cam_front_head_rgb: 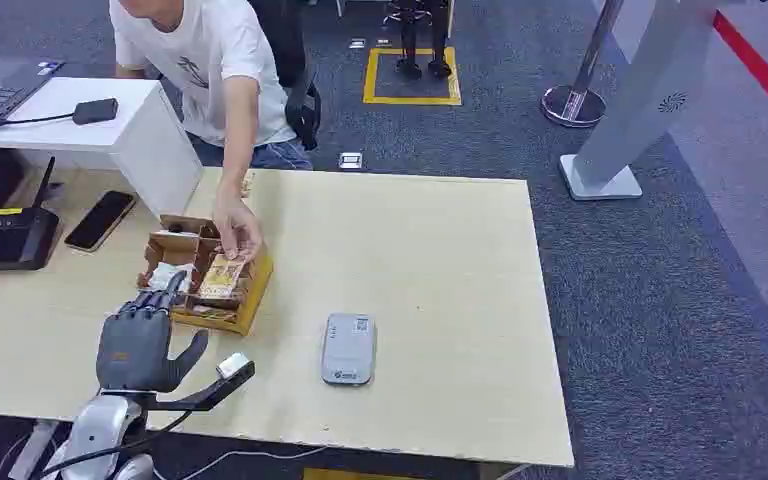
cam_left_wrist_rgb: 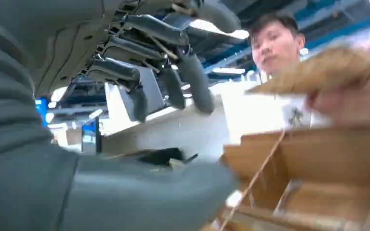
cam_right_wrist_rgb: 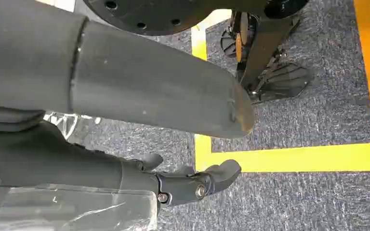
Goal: Pass the card to the sensor for recognition and then transmit it.
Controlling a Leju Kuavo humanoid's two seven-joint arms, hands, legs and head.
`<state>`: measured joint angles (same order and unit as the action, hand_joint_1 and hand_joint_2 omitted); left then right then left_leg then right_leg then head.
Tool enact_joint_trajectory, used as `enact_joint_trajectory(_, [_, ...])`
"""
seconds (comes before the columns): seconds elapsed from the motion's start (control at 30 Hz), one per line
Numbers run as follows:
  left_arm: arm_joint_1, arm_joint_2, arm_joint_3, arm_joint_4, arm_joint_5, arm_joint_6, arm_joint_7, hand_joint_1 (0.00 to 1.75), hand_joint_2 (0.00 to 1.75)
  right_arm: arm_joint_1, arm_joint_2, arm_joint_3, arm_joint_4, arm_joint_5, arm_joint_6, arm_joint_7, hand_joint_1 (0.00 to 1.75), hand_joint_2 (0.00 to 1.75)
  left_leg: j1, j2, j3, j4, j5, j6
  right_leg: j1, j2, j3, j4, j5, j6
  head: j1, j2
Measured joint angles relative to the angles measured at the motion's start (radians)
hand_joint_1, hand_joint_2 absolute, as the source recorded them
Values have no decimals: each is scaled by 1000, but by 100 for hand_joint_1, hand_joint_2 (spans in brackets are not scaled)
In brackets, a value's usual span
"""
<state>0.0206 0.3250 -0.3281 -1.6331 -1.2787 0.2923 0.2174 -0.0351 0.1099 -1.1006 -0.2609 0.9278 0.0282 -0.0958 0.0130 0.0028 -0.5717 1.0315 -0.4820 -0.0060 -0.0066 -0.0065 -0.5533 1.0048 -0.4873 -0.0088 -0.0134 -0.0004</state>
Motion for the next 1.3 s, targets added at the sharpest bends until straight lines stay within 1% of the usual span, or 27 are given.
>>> enact_joint_trajectory(0.13, [19, -5, 1, -36, 61, 86, -43, 0, 175, 0, 0, -1, 0, 14, 0, 0, 0, 0, 0, 0, 0, 0, 0, 0, 0, 0, 0, 0, 0, 0, 0, 0])
enact_joint_trajectory(0.17, [24, -6, 2, -46, 72, 98, -49, 0, 175, 0, 0, -2, 0, 15, -1, 0, 0, 0, 0, 0, 0, 0, 0, 0, 0, 0, 0, 0, 0, 0, 0, 0])
enact_joint_trajectory(0.27, [39, -9, 9, -69, 103, 110, -66, 0, 175, 0, 0, -2, 0, 16, -2, 0, 0, 0, 0, 0, 0, 0, 0, 0, 0, 0, 0, 0, 0, 0, 0, 0])
enact_joint_trajectory(0.43, [52, -11, 14, -77, 107, 115, -83, 0, 175, -1, 0, -2, 0, 30, -2, 0, 0, 0, 0, 0, 0, 0, 0, 0, 0, 0, 0, 0, 0, 0, 0, 0])
enact_joint_trajectory(0.5, [53, -15, 16, -77, 142, 115, -98, 0, 175, -1, 0, -2, 0, 33, -2, 0, 0, 0, 0, 0, 0, 0, 0, 0, 0, 0, 0, 0, 0, 0, 0, 0])
enact_joint_trajectory(0.53, [55, -19, 19, -77, 186, 112, -115, 0, 175, -1, 0, -2, 0, 34, -2, 0, 0, 0, 0, 0, 0, 0, 0, 0, 0, 0, 0, 0, 0, 0, 0, 0])
enact_joint_trajectory(0.57, [56, -24, 20, -77, 253, 106, -137, 0, 175, -2, 0, -2, 1, 34, -2, 1, 0, 0, 0, 0, 0, 0, 0, 0, 0, 0, 0, 0, 0, 0, 0, 0])
enact_joint_trajectory(0.6, [58, -29, 22, -77, 300, 106, -148, 0, 175, -2, 0, -2, 1, 34, -2, 1, 0, 0, 0, 0, 0, 0, 0, 0, 0, 0, 0, 0, 0, 0, 0, 0])
enact_joint_trajectory(0.77, [67, -38, 30, -77, 269, 111, -138, 0, 175, -3, 0, -3, 1, 37, -4, 2, 0, 0, 0, 0, 0, 0, 0, 0, 0, 0, 0, 0, 0, 0, 0, 0])
enact_joint_trajectory(0.97, [79, -41, 46, -77, 236, 41, -106, 0, 175, -5, 0, -6, 1, 46, -2, 2, 0, 0, 0, 0, 0, 0, 0, 0, 0, 0, 0, 0, 0, 0, 0, 0])
enact_joint_trajectory(1.13, [78, -39, 47, -77, 231, 8, -103, 0, 175, -5, 0, -6, 1, 50, 0, 2, 0, 0, 0, 0, 0, 0, 0, 0, 0, 0, 0, 0, 0, 0, 0, 0])
enact_joint_trajectory(1.17, [77, -39, 47, -77, 231, 4, -103, 175, 175, -5, 0, -6, 1, 50, 0, 2, 0, 0, 0, 0, 0, 0, 0, 0, 0, 0, 0, 0, 0, 0, 0, 0])
enact_joint_trajectory(1.3, [76, -38, 47, -77, 231, -13, -89, 175, 175, -5, 0, -8, 1, 51, 0, 2, 0, 0, 0, 0, 0, 0, 0, 0, 0, 0, 0, 0, 0, -1, 0, 0])
